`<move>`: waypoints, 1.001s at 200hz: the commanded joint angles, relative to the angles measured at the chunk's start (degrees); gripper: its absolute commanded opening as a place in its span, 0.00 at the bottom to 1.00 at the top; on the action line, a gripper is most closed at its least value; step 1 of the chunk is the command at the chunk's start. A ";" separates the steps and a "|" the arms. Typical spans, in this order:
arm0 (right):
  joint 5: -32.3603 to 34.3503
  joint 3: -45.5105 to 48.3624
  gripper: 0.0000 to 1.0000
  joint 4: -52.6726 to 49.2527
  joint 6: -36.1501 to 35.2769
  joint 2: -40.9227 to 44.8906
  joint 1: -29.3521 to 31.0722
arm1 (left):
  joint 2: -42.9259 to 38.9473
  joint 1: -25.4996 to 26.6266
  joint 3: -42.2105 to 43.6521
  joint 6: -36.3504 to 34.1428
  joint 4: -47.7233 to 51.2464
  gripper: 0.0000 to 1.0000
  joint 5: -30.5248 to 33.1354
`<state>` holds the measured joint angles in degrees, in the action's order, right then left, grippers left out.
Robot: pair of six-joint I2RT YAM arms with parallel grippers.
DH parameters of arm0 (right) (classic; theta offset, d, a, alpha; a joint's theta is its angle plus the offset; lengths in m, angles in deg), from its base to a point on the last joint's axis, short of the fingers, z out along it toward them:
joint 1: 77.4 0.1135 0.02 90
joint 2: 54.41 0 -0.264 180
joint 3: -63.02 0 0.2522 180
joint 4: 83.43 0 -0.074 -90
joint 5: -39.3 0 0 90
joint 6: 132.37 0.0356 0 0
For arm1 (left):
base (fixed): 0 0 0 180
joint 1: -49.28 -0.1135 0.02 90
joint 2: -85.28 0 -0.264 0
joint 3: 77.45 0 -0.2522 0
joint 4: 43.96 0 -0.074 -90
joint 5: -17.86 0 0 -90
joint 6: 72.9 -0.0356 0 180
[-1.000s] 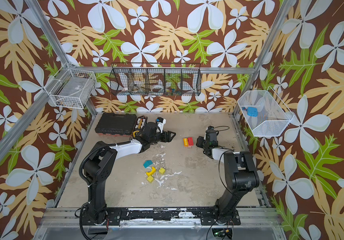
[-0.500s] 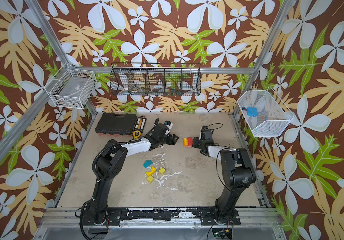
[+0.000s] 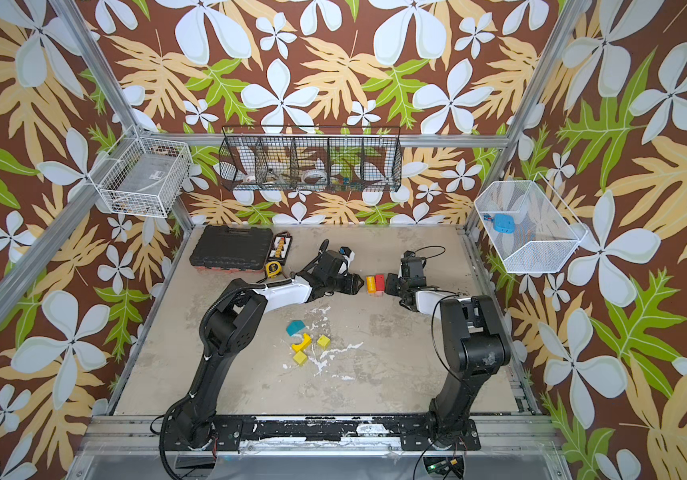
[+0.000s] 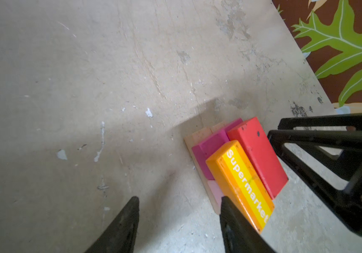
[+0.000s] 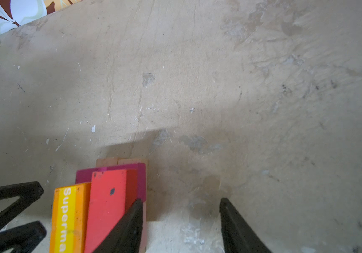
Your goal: Build the wood block tower
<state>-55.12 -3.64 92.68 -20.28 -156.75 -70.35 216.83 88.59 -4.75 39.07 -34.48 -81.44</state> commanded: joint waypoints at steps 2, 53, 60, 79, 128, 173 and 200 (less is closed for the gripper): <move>0.54 -0.12 0.56 -0.43 -0.29 -0.05 0.11 | 0.53 0.07 -1.46 -0.60 0.96 0.60 -0.50; 0.47 0.00 0.56 -0.33 -0.31 0.13 0.07 | 2.25 0.04 -4.16 -0.36 1.70 0.59 -0.95; 0.51 -0.01 0.56 -0.37 -0.32 0.11 0.07 | 2.71 0.06 -4.89 -0.44 2.15 0.59 -0.99; 0.51 0.26 0.56 -0.09 -0.37 0.28 0.14 | 3.79 0.05 -6.67 -0.62 3.12 0.59 -1.33; 0.38 -0.01 0.56 -0.20 -0.32 0.11 0.07 | 4.02 0.07 -7.03 -0.63 3.35 0.58 -0.83; 0.66 -0.70 0.56 -0.88 -0.44 -0.47 0.08 | 1.00 0.07 -2.92 -0.63 1.53 0.57 1.86; 1.42 -1.25 0.56 -1.43 -0.34 -0.58 0.01 | -3.37 0.07 3.58 -0.53 -2.29 0.59 3.49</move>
<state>-54.97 -4.41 91.83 -20.30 -157.27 -70.33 216.65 88.70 -4.92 39.07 -32.36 -80.22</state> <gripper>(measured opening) 0.560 0.584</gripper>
